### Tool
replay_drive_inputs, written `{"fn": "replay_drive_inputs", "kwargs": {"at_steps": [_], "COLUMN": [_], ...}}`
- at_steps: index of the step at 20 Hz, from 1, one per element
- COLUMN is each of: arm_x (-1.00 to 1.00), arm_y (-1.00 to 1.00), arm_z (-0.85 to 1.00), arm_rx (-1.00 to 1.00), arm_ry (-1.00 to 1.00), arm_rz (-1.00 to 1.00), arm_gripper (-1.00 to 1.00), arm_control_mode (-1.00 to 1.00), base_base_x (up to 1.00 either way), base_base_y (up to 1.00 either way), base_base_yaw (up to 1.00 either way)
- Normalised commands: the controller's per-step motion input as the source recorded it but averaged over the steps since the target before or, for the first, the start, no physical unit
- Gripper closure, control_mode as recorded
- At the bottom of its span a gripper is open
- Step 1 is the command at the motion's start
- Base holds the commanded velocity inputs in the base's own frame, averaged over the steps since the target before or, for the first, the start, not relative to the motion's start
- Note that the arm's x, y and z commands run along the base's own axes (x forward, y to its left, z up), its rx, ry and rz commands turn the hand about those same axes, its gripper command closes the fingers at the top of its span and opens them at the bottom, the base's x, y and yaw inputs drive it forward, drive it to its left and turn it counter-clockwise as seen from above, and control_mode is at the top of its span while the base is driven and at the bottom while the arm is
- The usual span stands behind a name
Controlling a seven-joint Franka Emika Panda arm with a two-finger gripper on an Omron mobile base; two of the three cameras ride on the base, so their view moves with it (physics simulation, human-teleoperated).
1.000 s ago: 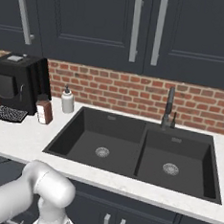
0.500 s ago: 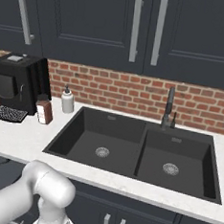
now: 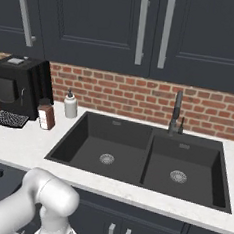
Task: Pick the ladle from the drawer and place it on the counter.
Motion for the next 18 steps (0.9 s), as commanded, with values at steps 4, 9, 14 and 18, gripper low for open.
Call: {"fn": "replay_drive_inputs", "kwargs": {"at_steps": [4,9,14,18], "arm_x": [-0.59,-0.61,-0.73,-0.78], "arm_y": [0.21,0.21,0.24,0.24], "arm_z": [0.00,0.00,0.00,0.00], "arm_rx": [0.00,0.00,0.00,0.00], "arm_ry": [0.10,0.10,0.03,0.00], "arm_rz": [0.00,0.00,0.00,0.00], "arm_gripper": [-1.00,-1.00,-1.00,-1.00], "arm_control_mode": [-1.00,-1.00,-1.00,-1.00], "base_base_x": [0.00,0.00,0.00,0.00], "base_base_y": [0.00,0.00,0.00,0.00], "base_base_yaw": [0.00,0.00,0.00,0.00]}}
